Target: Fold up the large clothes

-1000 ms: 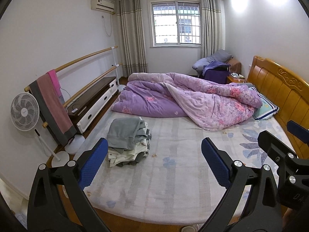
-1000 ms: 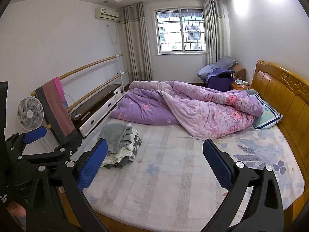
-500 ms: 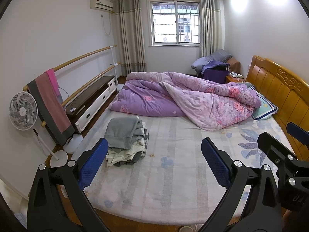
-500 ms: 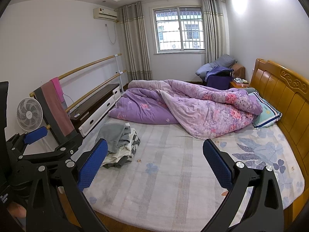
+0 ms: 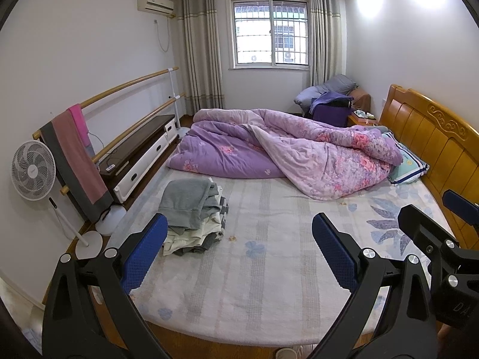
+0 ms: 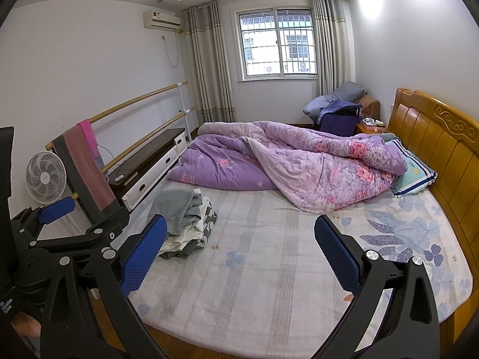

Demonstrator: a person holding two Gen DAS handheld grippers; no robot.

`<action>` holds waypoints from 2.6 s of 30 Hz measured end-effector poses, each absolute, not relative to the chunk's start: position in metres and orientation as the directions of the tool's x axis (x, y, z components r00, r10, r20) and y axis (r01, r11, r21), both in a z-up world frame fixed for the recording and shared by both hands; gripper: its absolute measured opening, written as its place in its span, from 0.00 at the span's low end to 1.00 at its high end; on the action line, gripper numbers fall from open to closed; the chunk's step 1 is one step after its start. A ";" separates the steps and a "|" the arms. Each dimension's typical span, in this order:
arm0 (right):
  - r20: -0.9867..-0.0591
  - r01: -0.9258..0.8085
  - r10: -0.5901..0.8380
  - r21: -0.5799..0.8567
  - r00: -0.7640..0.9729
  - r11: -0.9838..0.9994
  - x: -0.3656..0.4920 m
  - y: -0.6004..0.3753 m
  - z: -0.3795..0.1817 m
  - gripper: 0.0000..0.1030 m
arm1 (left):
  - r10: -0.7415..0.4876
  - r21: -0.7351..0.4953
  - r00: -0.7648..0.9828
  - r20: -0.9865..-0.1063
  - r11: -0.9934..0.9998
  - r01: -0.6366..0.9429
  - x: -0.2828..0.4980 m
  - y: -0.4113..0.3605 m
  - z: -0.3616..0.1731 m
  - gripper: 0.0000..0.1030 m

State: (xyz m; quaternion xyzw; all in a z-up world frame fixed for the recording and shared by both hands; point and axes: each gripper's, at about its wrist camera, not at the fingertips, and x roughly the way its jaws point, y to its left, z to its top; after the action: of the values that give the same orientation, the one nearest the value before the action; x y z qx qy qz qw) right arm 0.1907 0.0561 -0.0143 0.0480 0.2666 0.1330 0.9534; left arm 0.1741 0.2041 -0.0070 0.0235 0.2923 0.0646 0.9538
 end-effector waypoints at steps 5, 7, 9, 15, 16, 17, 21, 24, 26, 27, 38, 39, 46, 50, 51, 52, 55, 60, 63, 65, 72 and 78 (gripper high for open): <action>-0.499 -0.226 0.279 0.165 0.821 0.960 0.192 0.055 -0.014 0.93 | 0.138 0.082 0.820 -0.555 0.990 -0.111 0.174 0.203 -0.007 0.95; -0.500 -0.226 0.278 0.164 0.820 0.960 0.193 0.054 -0.014 0.93 | 0.138 0.084 0.820 -0.556 0.990 -0.109 0.174 0.204 -0.007 0.95; -0.500 -0.225 0.278 0.165 0.820 0.960 0.193 0.054 -0.014 0.93 | 0.140 0.085 0.821 -0.554 0.990 -0.111 0.175 0.202 -0.007 0.95; -0.501 -0.224 0.277 0.164 0.820 0.961 0.192 0.055 -0.014 0.93 | 0.137 0.083 0.819 -0.557 0.991 -0.109 0.175 0.203 -0.007 0.95; -0.501 -0.225 0.278 0.165 0.820 0.960 0.192 0.055 -0.014 0.93 | 0.136 0.083 0.818 -0.559 0.991 -0.108 0.176 0.202 -0.008 0.95; -0.502 -0.226 0.279 0.166 0.818 0.960 0.193 0.055 -0.015 0.93 | 0.137 0.083 0.817 -0.560 0.991 -0.109 0.174 0.202 -0.008 0.95; -0.505 -0.225 0.279 0.167 0.817 0.960 0.195 0.052 -0.016 0.93 | 0.140 0.085 0.817 -0.560 0.990 -0.111 0.173 0.204 -0.009 0.95; -0.506 -0.226 0.279 0.166 0.816 0.960 0.196 0.052 -0.017 0.93 | 0.129 0.077 0.813 -0.568 0.992 -0.103 0.175 0.206 -0.010 0.95; -0.507 -0.226 0.279 0.166 0.815 0.960 0.197 0.052 -0.018 0.93 | 0.120 0.064 0.811 -0.572 0.993 -0.101 0.176 0.210 -0.010 0.95; -0.509 -0.226 0.279 0.164 0.815 0.960 0.197 0.052 -0.018 0.93 | 0.123 0.068 0.812 -0.571 0.992 -0.102 0.176 0.213 -0.011 0.95; -0.516 -0.225 0.282 0.173 0.808 0.959 0.202 0.052 -0.022 0.93 | 0.123 0.074 0.817 -0.564 0.992 -0.099 0.178 0.221 -0.013 0.95; -0.517 -0.224 0.282 0.173 0.808 0.959 0.203 0.052 -0.023 0.93 | 0.124 0.076 0.816 -0.565 0.992 -0.099 0.179 0.222 -0.013 0.95; -0.520 -0.225 0.284 0.176 0.806 0.958 0.205 0.054 -0.024 0.93 | 0.118 0.069 0.808 -0.577 0.993 -0.095 0.187 0.226 -0.014 0.95; -0.524 -0.224 0.285 0.178 0.803 0.958 0.209 0.053 -0.027 0.93 | 0.119 0.073 0.807 -0.578 0.993 -0.094 0.190 0.228 -0.016 0.95; -0.523 -0.225 0.285 0.177 0.803 0.958 0.208 0.053 -0.027 0.93 | 0.119 0.072 0.807 -0.579 0.993 -0.094 0.190 0.227 -0.016 0.95; -0.524 -0.225 0.286 0.177 0.803 0.958 0.208 0.053 -0.027 0.93 | 0.120 0.073 0.806 -0.580 0.993 -0.095 0.190 0.227 -0.016 0.95; -0.527 -0.224 0.286 0.180 0.800 0.958 0.211 0.054 -0.030 0.93 | 0.119 0.072 0.806 -0.580 0.993 -0.095 0.189 0.227 -0.016 0.95; -0.536 -0.222 0.288 0.186 0.794 0.957 0.221 0.053 -0.036 0.93 | 0.119 0.072 0.801 -0.587 0.993 -0.095 0.194 0.227 -0.022 0.95; -0.542 -0.223 0.290 0.188 0.789 0.957 0.229 0.049 -0.039 0.93 | 0.120 0.075 0.795 -0.594 0.993 -0.094 0.202 0.226 -0.029 0.95; -0.544 -0.225 0.294 0.191 0.786 0.955 0.235 0.047 -0.040 0.93 | 0.121 0.077 0.793 -0.598 0.993 -0.093 0.211 0.225 -0.031 0.95; -0.557 -0.241 0.310 0.196 0.770 0.951 0.264 0.039 -0.045 0.93 | 0.133 0.083 0.781 -0.610 0.991 -0.103 0.236 0.217 -0.037 0.95; -0.566 -0.259 0.324 0.195 0.758 0.946 0.288 0.029 -0.050 0.93 | 0.140 0.076 0.771 -0.621 0.990 -0.118 0.259 0.210 -0.042 0.95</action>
State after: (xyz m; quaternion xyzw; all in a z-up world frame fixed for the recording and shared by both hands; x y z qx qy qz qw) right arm 0.2876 0.0290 -0.0501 0.0524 0.3109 0.1555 0.9362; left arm 0.2586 0.2105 -0.0424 0.0163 0.3313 0.0687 0.9409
